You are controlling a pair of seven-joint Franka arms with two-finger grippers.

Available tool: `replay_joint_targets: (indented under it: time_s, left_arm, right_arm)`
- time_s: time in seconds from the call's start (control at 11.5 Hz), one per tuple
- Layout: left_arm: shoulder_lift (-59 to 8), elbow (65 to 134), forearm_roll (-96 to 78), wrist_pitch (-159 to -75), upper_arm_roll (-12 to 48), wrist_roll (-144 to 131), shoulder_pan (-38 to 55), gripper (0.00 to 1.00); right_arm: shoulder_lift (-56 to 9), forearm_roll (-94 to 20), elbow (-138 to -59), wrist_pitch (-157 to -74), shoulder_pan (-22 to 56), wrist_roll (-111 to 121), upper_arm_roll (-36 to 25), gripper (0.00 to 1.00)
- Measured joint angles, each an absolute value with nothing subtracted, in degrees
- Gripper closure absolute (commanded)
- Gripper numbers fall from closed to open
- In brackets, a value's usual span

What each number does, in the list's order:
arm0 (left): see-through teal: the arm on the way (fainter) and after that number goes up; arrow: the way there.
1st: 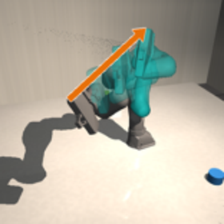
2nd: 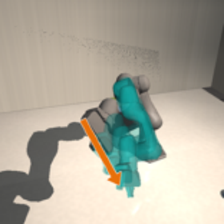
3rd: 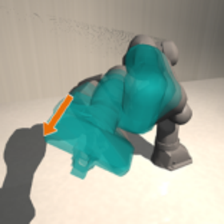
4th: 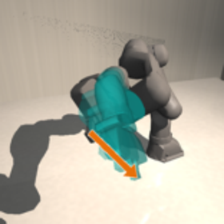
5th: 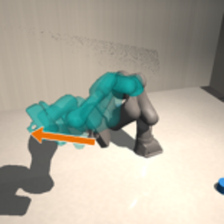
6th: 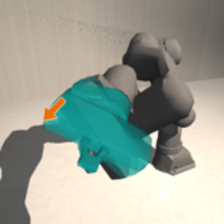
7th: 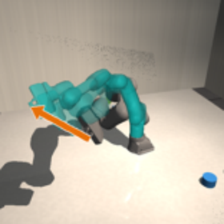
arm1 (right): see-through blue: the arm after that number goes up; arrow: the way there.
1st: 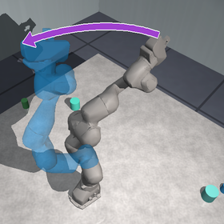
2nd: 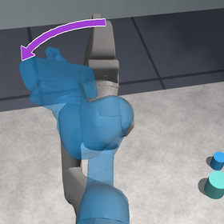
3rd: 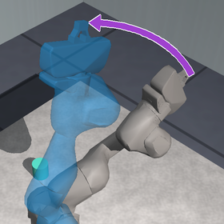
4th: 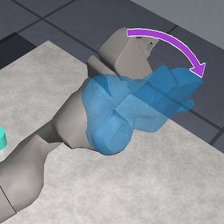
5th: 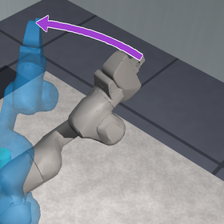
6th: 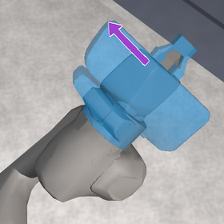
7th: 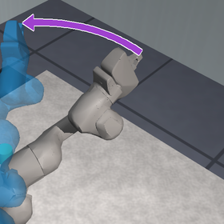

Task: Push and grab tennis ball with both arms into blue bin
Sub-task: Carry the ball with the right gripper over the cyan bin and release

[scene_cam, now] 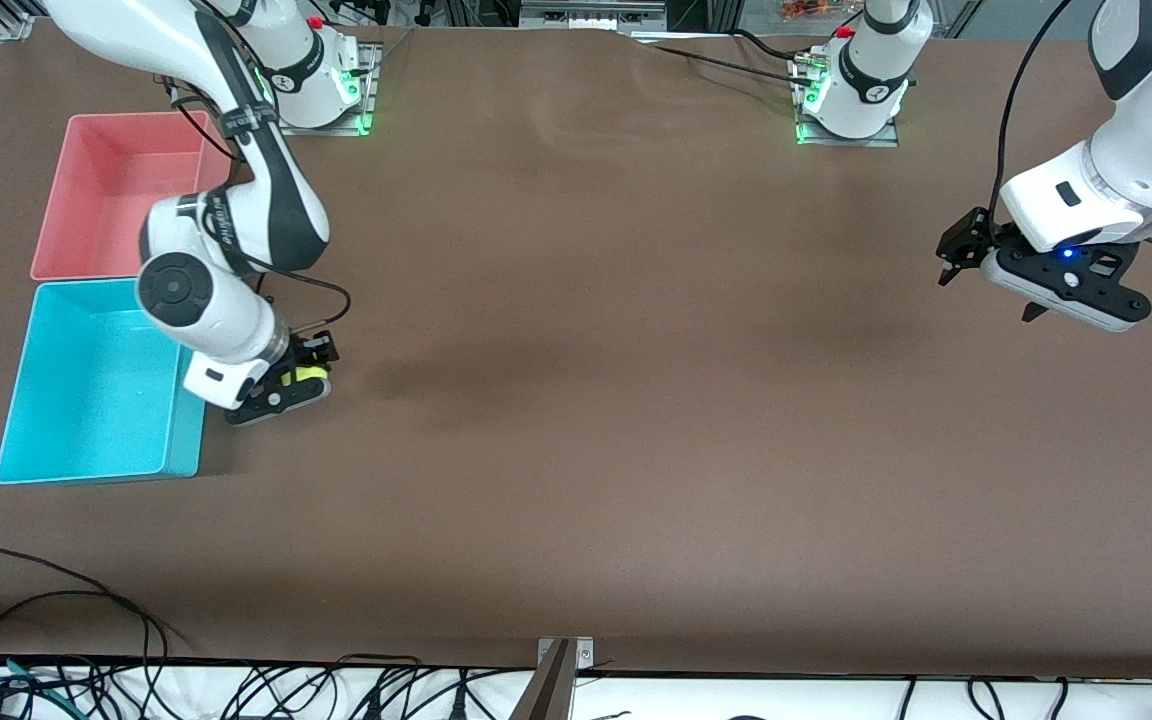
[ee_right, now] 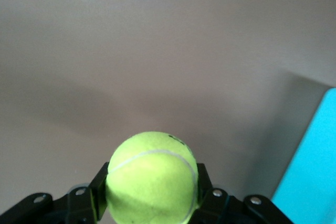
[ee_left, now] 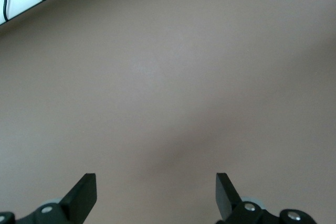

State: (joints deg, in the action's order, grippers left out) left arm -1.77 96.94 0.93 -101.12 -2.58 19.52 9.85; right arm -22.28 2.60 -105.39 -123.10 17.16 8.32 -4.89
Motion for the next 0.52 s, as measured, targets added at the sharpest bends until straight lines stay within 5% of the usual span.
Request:
replay_joint_targets:
  time_s: [0.26, 0.52]
  left_arm:
    - [-1.8, 96.8, 0.9, -100.7, -1.3, 19.4, 8.4, 0.0]
    - [-1.9, 96.4, 0.9, -100.3, -0.7, 19.4, 7.6, 0.0]
  right_arm:
    - [-22.0, 2.6, -99.6, -110.4, 14.1, 16.7, -6.5, 0.81]
    - [-21.7, 2.5, -98.5, -107.2, 10.7, 29.0, -11.7, 0.81]
